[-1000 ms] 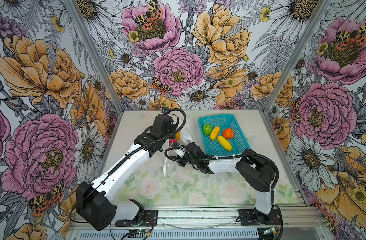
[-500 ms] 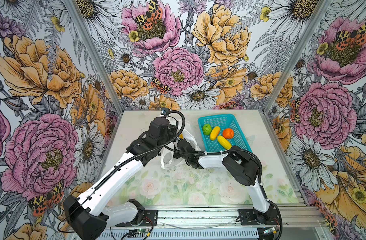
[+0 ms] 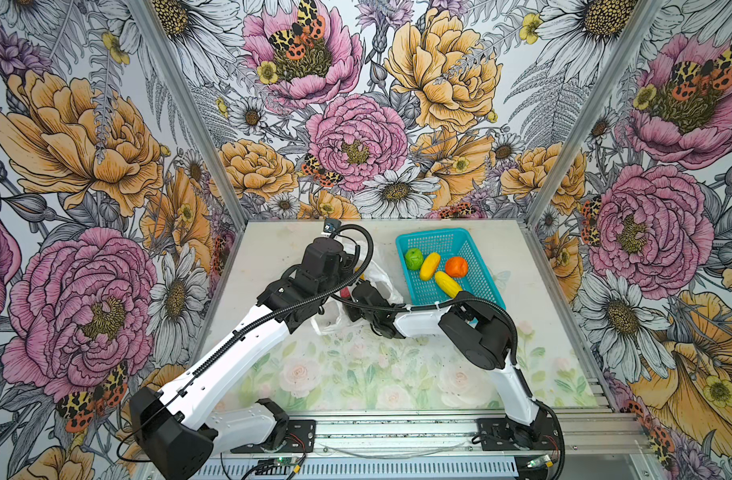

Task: Untie the knot of the plastic bag and take out the fruit
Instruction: 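Close the right gripper on the pink fruit inside the bag, then lift the pink fruit out of the bag toward the teal basket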

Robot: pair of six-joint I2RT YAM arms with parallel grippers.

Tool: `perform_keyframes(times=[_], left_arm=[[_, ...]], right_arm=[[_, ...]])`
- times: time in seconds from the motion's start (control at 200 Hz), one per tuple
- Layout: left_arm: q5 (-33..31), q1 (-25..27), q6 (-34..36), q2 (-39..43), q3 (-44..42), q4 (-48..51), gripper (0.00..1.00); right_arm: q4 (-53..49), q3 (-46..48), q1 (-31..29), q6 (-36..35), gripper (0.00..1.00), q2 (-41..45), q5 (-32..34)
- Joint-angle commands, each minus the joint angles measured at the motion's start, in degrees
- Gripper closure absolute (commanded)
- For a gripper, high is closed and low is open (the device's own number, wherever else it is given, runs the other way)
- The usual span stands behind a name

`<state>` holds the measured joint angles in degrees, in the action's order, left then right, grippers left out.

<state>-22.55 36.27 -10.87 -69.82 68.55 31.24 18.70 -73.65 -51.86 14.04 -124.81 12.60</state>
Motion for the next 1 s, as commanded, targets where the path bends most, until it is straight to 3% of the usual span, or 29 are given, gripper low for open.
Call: perform_keyframes(times=[0.0,0.435,0.836,0.996], left_arm=[[-3.38,-0.66,0.53,-1.75,2.1,1.01,1.0],[-4.18,-2.56,-0.29,-3.04,2.36,1.89,1.0],[-3.5,-5.23,-1.77,-2.48,1.09,1.76,1.0],[-3.39,-5.11,-1.22,-1.21,1.19,1.81,1.0]], right_arm=[[3.89,3.35,-0.36,-1.83,0.64,6.15,-1.91],[13.97,18.71,-2.98,-8.72,0.72,22.9,-8.71],[26.85,39.11,-4.22,-14.34,0.76,46.27,-15.68],[27.77,43.17,-4.07,-16.6,0.77,53.67,-12.3]])
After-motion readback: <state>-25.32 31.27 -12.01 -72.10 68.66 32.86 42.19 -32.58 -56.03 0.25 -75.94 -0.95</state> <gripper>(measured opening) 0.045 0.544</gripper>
